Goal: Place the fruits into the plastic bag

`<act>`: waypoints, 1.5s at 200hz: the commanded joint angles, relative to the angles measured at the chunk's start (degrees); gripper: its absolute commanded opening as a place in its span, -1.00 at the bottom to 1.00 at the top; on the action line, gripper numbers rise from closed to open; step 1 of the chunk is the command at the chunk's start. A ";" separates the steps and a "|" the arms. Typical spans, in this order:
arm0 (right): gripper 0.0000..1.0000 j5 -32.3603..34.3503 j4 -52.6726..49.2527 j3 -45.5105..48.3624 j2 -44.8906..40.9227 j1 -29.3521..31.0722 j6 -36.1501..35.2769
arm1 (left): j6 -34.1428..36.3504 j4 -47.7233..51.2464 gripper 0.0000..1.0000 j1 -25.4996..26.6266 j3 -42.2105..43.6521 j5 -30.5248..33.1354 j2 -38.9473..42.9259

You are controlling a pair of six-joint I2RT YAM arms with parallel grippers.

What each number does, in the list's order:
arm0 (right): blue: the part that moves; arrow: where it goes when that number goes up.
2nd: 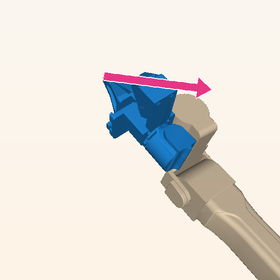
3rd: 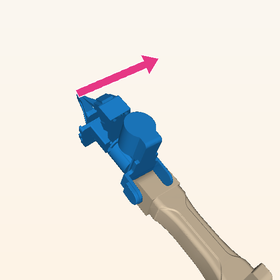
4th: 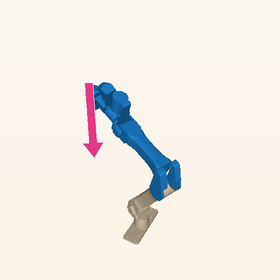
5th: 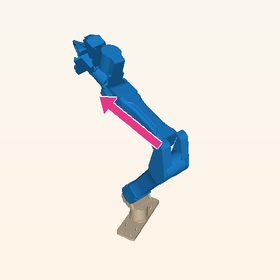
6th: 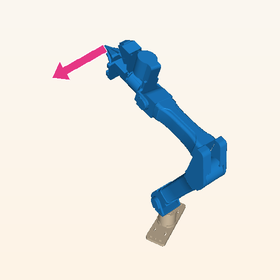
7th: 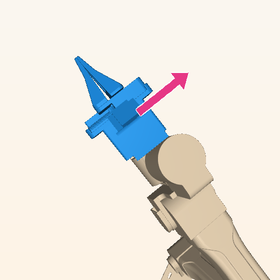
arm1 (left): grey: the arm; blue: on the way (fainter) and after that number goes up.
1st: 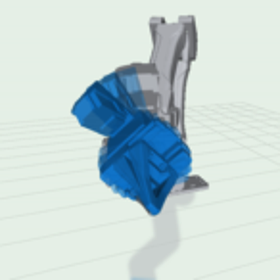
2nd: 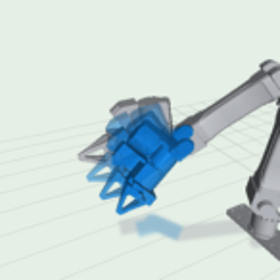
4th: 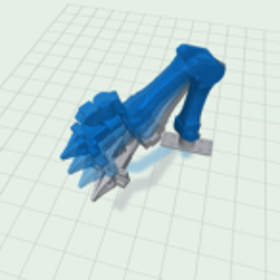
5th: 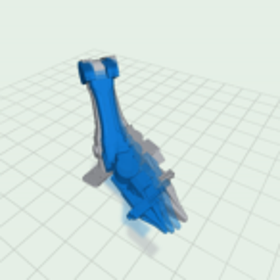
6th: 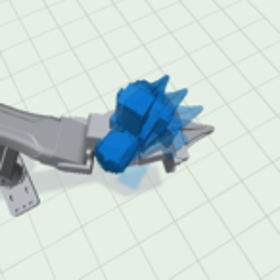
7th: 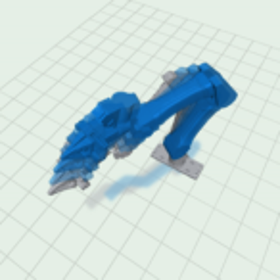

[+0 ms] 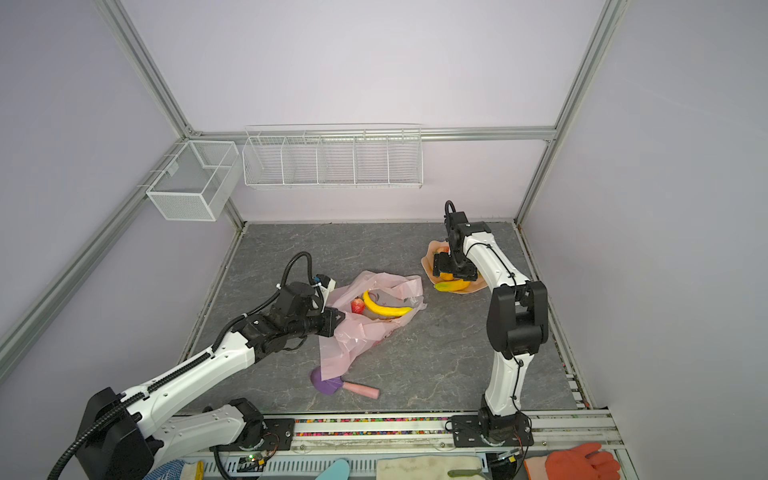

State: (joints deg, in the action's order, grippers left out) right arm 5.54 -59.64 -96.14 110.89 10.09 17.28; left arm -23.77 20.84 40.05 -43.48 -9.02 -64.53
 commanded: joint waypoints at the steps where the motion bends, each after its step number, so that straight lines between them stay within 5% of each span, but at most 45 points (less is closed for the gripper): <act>1: 0.70 3.32 2.16 -1.73 0.74 -1.60 -1.24 | 0.21 -0.73 -1.00 0.20 -1.70 0.03 -0.22; 142: 0.61 -2.36 3.33 -17.24 16.46 -0.78 -3.70 | 0.87 -0.11 -1.00 0.20 -2.79 -0.82 -1.08; 260: 0.75 0.56 2.68 -18.38 21.51 0.28 -3.91 | 0.60 0.37 -1.00 0.20 -3.14 -0.52 -0.41; 300: 0.47 2.21 3.39 -18.38 21.19 0.24 -3.92 | 0.83 0.65 -1.00 0.20 -3.53 -0.22 -0.38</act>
State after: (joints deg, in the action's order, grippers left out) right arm 6.04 -55.86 -113.54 131.66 10.22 14.22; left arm -23.53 21.30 40.05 -44.60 -9.26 -65.43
